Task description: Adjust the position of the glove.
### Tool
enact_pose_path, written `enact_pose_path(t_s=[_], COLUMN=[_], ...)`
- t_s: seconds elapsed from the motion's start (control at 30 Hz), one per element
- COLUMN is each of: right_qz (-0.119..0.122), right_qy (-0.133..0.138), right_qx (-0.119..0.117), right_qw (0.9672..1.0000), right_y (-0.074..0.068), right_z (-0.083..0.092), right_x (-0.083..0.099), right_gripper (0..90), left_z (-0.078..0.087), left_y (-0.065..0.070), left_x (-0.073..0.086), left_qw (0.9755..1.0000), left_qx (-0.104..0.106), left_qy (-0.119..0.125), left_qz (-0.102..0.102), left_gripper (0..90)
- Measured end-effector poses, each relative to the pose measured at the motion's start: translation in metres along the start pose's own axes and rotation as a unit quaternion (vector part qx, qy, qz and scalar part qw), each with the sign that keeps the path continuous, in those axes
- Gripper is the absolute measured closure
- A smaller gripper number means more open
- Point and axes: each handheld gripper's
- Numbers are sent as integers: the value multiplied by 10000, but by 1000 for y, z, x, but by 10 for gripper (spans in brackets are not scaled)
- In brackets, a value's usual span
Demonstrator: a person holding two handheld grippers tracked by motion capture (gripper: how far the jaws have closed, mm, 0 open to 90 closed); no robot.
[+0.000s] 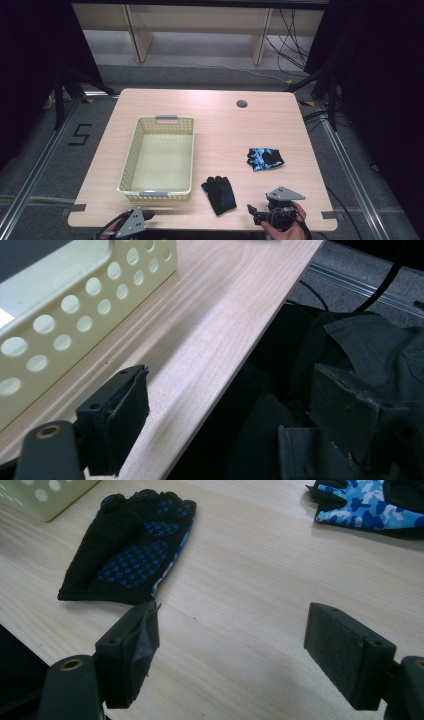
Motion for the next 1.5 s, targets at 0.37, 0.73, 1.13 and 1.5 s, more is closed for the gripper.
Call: enact_pose_path(t_s=[0.37, 0.73, 1.13, 1.5], right_qz=[294, 312, 865, 1393], right_qy=[149, 351, 707, 516], right_qx=[-174, -381, -647, -1113], right_qw=[9993, 9982, 9916, 9826], right_y=[-3, 0, -34, -71], right_z=[-2, -2, -5, -28], right_x=[-5, -6, -27, -41], right_gripper=[306, 534, 881, 900], left_z=[0, -3, -2, -4], left_y=[-2, -3, -2, -4], left_x=[-1, -5, -4, -4], left_qw=[10000, 10000, 9998, 9999], left_qx=[-32, -84, -183, -102], left_qy=[-62, 6, -1, -19], left_qz=[-10, -2, -107, -65], left_gripper=[155, 153, 154, 154])
Point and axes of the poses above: each handheld gripper's, and its own axes: z roughly backward along the jaws, x roughly out of its underside, y roughly to its right, and after that the axes turned 10 degrees about x, right-handed
